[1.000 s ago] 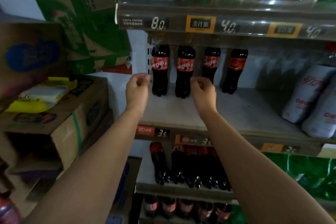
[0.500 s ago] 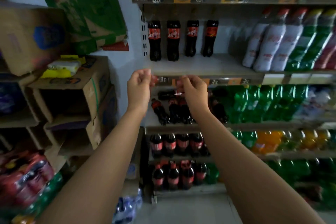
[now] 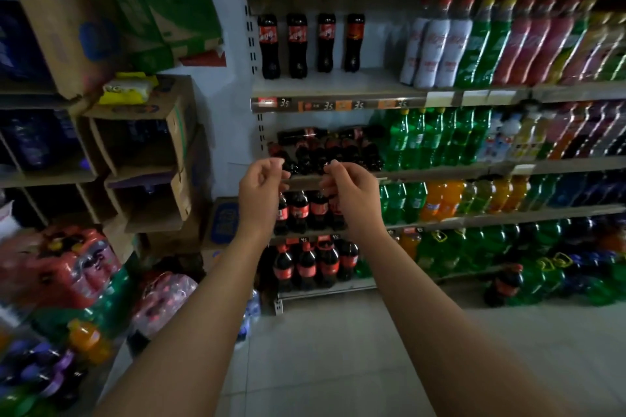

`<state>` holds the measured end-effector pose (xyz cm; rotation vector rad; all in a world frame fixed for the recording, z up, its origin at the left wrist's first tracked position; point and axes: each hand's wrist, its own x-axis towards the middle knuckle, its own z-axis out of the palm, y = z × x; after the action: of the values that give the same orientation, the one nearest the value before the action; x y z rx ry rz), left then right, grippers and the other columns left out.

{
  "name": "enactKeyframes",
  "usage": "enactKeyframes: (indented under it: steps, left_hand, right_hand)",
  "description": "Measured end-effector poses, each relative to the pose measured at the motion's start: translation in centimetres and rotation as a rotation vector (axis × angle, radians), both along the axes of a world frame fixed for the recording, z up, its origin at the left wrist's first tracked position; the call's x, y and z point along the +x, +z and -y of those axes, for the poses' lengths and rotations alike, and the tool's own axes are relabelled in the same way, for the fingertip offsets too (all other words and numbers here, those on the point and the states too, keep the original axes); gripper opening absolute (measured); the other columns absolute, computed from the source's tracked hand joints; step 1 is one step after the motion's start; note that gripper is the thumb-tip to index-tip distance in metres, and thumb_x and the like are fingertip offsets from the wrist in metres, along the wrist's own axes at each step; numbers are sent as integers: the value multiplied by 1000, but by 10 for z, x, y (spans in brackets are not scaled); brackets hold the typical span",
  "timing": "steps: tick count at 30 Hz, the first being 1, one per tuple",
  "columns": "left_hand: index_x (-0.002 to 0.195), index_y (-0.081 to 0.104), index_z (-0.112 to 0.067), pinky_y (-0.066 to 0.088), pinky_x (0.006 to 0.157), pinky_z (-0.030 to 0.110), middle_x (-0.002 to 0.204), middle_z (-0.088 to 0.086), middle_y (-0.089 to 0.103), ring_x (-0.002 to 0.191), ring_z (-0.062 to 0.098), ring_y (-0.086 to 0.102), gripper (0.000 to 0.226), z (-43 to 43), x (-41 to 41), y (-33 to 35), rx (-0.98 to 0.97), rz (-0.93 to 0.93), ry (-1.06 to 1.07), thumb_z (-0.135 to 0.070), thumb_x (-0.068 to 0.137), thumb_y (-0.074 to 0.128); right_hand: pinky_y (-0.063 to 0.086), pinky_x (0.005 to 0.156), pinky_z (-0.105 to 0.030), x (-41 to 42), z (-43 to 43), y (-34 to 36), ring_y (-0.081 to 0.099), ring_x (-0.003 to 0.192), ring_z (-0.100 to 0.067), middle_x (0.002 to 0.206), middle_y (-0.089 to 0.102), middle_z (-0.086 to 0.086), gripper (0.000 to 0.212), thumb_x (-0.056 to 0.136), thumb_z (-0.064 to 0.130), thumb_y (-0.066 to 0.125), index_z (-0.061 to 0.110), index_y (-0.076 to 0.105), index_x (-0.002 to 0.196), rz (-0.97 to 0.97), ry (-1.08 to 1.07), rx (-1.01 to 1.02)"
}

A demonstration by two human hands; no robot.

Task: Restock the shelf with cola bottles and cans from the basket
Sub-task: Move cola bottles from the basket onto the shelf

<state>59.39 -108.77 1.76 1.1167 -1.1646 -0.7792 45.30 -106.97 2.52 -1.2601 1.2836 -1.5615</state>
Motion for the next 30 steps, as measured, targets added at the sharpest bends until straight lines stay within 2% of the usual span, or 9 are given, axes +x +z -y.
enactKeyframes:
  steps: [4,8,11,13,16,21,25,30]
  left_hand:
    - [88,61,-21,48,66,22,81,-8,65,69,2,59,16,-67,-17,-13,3,4,-8,-28,98,51]
    - [89,62,-25,46,65,25,80,-5,65,71,10,59,15,-151,-35,-31,45,-20,-4,-28,98,51]
    - [89,61,-26,46,64,22,80,-4,65,70,8,58,15,-212,-49,-36,63,-1,6,-26,99,50]
    - [92,61,-21,47,57,16,81,-2,63,68,8,57,15,-254,-59,-38,68,17,-13,-24,100,49]
    - [102,61,-11,45,51,12,84,3,62,69,11,56,17,-309,-67,-42,91,0,-37,-23,100,48]
    - [108,60,-8,46,53,12,87,3,63,71,11,57,20,-386,-70,-37,92,15,-63,-21,100,47]
    - [104,61,-14,51,67,25,88,1,65,77,13,59,19,-456,-74,-36,74,28,-111,-26,100,47]
    - [102,61,-12,47,60,14,84,1,64,74,10,58,17,-549,-85,-45,74,-10,-206,-23,100,48]
  right_hand:
    - [52,69,-38,-18,-72,-10,62,70,-20,71,69,0,21,97,27,54,14,69,89,24,13,-2]
    - [51,62,-30,-36,-159,-23,62,66,-15,72,68,-3,22,97,24,54,11,68,88,59,31,22]
    - [49,61,-27,-45,-217,-30,62,67,-16,74,68,-6,22,98,24,54,11,68,87,62,36,41]
    - [49,61,-28,-49,-256,-34,62,67,-17,74,68,-6,23,98,25,53,10,68,91,79,39,59]
    - [49,56,-22,-51,-311,-37,62,65,-14,74,67,-5,23,99,24,52,11,68,90,109,50,65]
    - [49,56,-22,-51,-393,-37,61,63,-13,71,66,-4,22,99,22,52,11,67,87,131,33,66]
    - [49,56,-20,-51,-466,-43,62,62,-9,70,66,-1,23,99,24,51,11,68,90,110,7,55]
    - [49,56,-20,-56,-569,-49,61,62,-9,70,65,-2,24,100,23,50,11,68,88,124,-82,38]
